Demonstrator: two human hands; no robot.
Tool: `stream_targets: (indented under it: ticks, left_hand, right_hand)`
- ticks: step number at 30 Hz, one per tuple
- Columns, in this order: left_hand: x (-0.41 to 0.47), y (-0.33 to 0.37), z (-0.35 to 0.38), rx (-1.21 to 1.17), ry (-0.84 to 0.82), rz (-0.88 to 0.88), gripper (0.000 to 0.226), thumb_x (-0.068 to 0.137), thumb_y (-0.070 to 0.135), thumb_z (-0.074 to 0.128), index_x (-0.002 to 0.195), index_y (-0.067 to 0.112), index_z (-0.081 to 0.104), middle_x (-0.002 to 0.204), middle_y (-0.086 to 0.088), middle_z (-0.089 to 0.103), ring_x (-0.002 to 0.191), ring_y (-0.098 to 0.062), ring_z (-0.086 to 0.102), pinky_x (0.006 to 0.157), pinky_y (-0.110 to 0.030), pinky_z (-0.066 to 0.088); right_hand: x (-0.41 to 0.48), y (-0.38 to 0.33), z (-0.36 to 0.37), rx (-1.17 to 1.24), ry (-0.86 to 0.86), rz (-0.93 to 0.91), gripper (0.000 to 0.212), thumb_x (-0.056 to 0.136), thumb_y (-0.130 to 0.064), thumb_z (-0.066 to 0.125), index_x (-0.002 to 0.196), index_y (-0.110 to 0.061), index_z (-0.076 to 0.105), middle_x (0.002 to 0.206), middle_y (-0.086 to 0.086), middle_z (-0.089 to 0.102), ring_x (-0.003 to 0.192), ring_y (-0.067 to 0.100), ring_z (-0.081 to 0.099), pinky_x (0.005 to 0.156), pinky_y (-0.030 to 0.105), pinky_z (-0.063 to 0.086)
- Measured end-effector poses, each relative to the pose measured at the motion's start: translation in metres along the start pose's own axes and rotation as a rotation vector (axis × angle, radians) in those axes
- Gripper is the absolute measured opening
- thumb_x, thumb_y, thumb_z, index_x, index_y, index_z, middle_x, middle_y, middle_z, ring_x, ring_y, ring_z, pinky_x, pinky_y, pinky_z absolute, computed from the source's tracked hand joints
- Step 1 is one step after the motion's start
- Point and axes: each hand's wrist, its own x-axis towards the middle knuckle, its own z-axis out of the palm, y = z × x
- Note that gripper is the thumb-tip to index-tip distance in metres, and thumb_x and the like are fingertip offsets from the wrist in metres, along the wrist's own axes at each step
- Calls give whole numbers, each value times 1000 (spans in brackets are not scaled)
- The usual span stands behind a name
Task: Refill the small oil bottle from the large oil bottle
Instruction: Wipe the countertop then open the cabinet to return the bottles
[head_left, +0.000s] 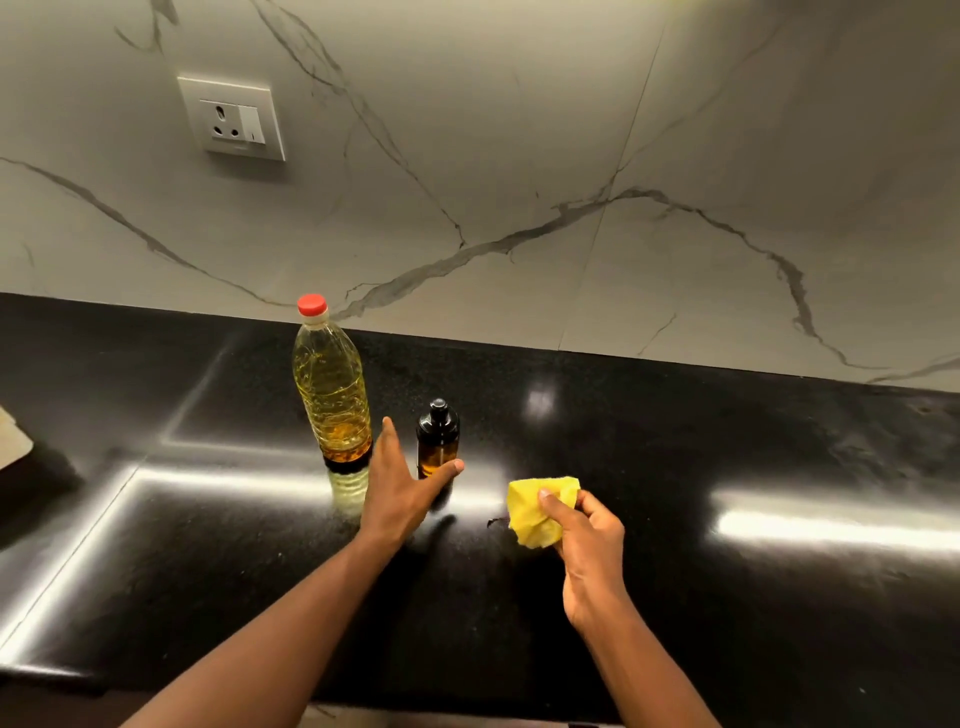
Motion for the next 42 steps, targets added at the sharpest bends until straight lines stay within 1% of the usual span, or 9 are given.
stream_targets:
  ticks: [4,7,10,13,16,18,20,31,42]
  left_hand:
    - [-41,3,1,152,283,144,86,90,41,77,159,21,30,160,-9,30,144,-34,31,113,-58,32]
    - [-62,5,11,187,294,216,71,89,33,78,150,23,42,152,-6,38,139,-29,39,108,-53,36]
    - [-87,10,31,249,218,286,63,88,34,77,142,28,45,148,-2,41,134,-27,43,107,-50,38]
    - [-112,16,57,327,127,317,57,91,36,73,142,28,49,152,0,40,138,-25,39,110,-51,34]
    - [-132,14,81,397,37,332,54,98,43,63,148,28,46,162,-1,33,150,-26,30,118,-52,26]
    - [-141,10,94,434,1,326,52,102,48,55,150,30,43,164,-2,30,153,-25,25,120,-50,21]
    - [-148,5,100,434,10,303,50,105,50,50,150,29,42,164,-4,30,153,-26,24,121,-51,20]
    - [-162,-15,104,449,110,242,48,106,49,47,148,26,43,161,-7,32,152,-27,27,122,-51,17]
    - [-162,-19,108,513,154,266,50,105,49,48,149,24,41,161,-10,32,152,-28,28,123,-53,17]
  right_hand:
    - [15,-16,-25,-249,15,-306,14,92,-15,80,80,-12,75,72,7,71,69,18,61,66,40,51]
    - [36,-31,-47,-580,24,-519,9,94,-12,74,94,-16,82,79,9,76,72,22,70,70,45,56]
    - [49,-34,-65,-956,-25,-612,39,93,-3,63,124,-20,79,95,8,81,79,27,73,71,36,52]
    - [50,-5,-79,-1336,-329,-542,46,100,-15,55,144,-25,65,139,11,71,124,34,67,101,38,50]
    - [25,38,-101,-1545,-598,-480,80,108,-65,23,167,-13,27,177,8,17,164,25,14,133,42,8]
    - [2,54,-119,-1565,-669,-538,116,84,-87,-13,170,-14,9,178,2,-5,163,17,-12,130,41,-11]
    - [-15,61,-139,-1571,-706,-573,121,76,-89,-23,170,-17,1,176,1,-15,160,15,-22,128,40,-16]
    - [34,34,-148,-1530,-431,-426,92,105,-71,20,169,-7,1,178,11,-1,165,25,-2,134,48,2]
    - [-20,61,-178,-1596,-706,-608,108,87,-84,-9,170,-16,3,178,4,-7,164,18,-13,134,45,-7]
